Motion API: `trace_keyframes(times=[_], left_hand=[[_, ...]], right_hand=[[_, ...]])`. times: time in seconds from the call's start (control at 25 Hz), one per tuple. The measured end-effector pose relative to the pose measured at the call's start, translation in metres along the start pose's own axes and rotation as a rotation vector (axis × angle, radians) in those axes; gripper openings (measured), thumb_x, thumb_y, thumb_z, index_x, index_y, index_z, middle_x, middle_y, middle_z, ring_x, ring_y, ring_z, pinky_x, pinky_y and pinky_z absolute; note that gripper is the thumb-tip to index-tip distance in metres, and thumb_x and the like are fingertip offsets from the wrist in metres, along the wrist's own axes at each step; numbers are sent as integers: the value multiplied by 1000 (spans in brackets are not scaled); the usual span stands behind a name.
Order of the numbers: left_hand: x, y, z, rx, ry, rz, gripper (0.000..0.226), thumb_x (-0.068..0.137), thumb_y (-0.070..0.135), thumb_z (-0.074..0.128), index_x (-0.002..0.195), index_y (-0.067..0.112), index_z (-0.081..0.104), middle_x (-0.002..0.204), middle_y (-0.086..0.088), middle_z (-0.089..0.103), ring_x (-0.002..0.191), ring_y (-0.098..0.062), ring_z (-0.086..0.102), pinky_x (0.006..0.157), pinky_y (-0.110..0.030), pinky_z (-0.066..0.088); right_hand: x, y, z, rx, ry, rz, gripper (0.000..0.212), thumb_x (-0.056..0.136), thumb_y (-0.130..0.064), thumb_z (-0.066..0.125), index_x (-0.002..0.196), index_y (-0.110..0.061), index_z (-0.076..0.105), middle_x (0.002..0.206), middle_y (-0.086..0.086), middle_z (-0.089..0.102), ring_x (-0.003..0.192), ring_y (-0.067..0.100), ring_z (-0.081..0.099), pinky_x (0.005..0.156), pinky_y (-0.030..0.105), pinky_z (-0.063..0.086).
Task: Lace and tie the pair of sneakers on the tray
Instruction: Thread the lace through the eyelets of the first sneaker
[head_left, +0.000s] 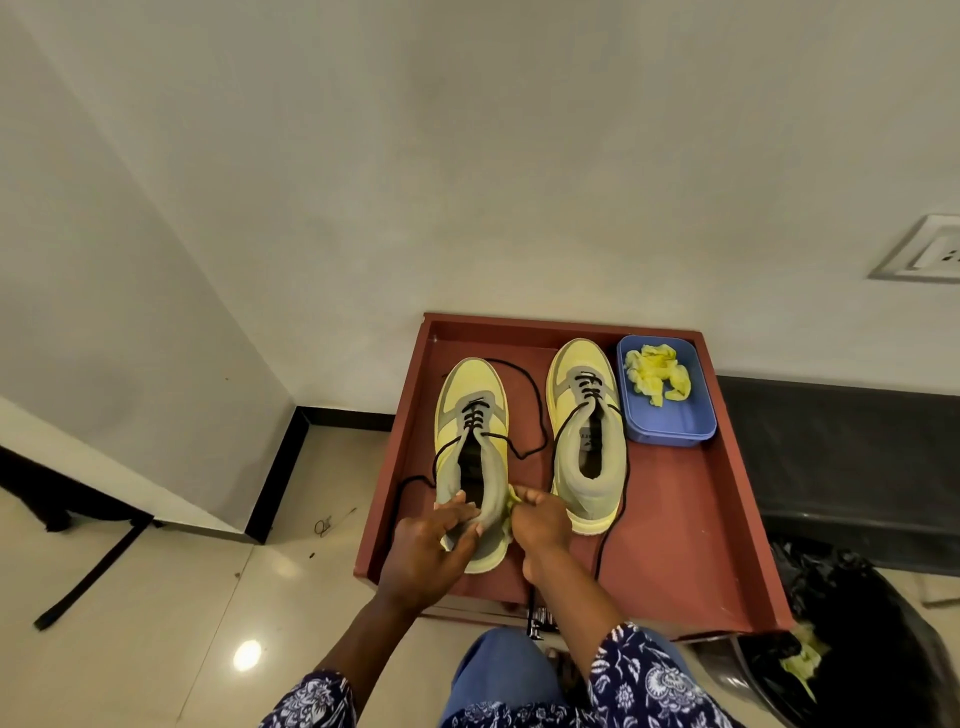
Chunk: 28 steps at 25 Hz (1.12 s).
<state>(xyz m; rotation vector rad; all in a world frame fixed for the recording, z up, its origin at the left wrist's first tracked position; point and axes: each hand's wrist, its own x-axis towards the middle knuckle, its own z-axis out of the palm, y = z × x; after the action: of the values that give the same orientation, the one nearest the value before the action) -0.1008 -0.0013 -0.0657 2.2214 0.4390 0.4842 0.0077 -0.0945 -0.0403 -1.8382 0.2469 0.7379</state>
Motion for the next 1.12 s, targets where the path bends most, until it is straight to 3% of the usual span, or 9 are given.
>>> trace_keyframes(times=[0.16,0.24,0.36,0.48,0.64,0.76,0.92,1.12], left_hand=[[-1,1,-3,-21,-8,-4,46,83,43,52,107,9,69,109,-4,70,116,14,44,88,-5,45],[0,1,-3,-29,-11,-5,47,83,44,51,107,8,69,110,-4,69,117,15,42,89,-5,45],[0,2,-4,-39,-15,-1,49,82,45,50,108,8,69,112,-2,67,117,18,39,88,-4,45],[0,1,-3,-30,-14,2,48,83,45,49,107,8,69,111,-2,68,116,18,39,86,-1,43],[0,-1,-1,-18,-1,8,45,83,44,51,106,9,70,109,-1,69,116,13,43,84,0,43],[0,0,-1,-30,8,5,48,82,45,51,106,8,69,107,7,66,114,14,45,85,-1,44],[-1,0,-1,-35,4,1,48,82,45,51,107,9,69,108,-2,69,114,11,46,85,-4,46],[0,1,-1,-36,-8,-2,49,82,48,51,107,9,69,111,-5,69,114,16,44,87,-5,46]], right_hand=[[8,-18,5,-37,-1,-51,43,82,4,41,113,-12,66,104,7,68,80,19,58,72,31,48],[8,-28,5,-116,-14,-148,44,84,5,39,116,-13,64,111,6,67,84,18,58,79,31,49],[4,-33,5,-203,-45,-346,41,85,5,42,115,-11,65,122,5,63,109,21,59,96,29,46],[-2,-19,2,-256,-64,-448,40,86,9,43,116,-9,64,122,6,60,114,19,55,92,17,39],[-16,12,-2,-163,-15,-467,36,85,10,49,111,-9,67,113,3,63,102,10,57,79,-1,37],[-30,31,0,-97,29,-462,34,86,7,53,112,-9,66,106,1,61,93,6,56,73,-6,37],[-36,38,2,-48,63,-456,33,85,7,55,113,-7,65,99,-2,59,89,8,58,69,-7,36],[-18,23,1,-119,70,-433,32,88,3,53,116,-7,63,109,6,64,94,10,57,73,1,39]])
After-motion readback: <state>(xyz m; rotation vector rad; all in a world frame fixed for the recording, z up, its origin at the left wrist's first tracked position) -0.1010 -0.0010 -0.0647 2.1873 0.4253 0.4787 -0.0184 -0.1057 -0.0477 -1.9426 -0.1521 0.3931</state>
